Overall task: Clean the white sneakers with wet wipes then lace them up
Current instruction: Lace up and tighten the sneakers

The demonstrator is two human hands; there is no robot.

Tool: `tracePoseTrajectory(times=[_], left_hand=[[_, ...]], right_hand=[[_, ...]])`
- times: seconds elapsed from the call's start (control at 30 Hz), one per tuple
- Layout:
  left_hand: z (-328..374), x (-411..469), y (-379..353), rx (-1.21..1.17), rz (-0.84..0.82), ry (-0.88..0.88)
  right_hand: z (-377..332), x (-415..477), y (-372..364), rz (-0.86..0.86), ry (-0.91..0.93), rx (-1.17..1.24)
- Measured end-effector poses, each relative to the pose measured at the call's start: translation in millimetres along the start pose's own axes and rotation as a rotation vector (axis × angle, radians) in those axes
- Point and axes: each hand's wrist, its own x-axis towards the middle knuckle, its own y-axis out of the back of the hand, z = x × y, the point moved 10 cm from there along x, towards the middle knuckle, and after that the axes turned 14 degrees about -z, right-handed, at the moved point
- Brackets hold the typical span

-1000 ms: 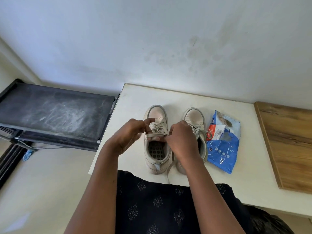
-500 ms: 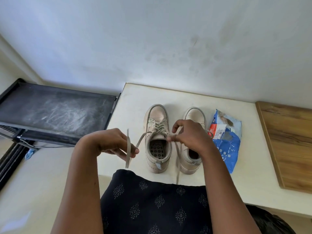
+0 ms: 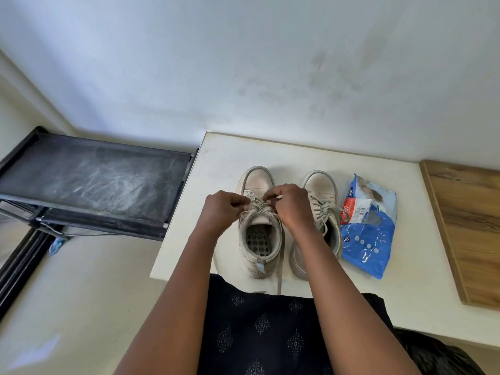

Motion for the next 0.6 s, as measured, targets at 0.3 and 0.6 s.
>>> tracePoseTrajectory(times=[0.3,0.6], left_hand=[[-9,2,-8,-0.16,0.027,-0.003],[8,1,-4,-0.013,0.079,-0.116]], right_hand=[[-6,6,-16,-0.147,0.01,0.071],[12,-5,2,-0.01,-0.034,0.271]])
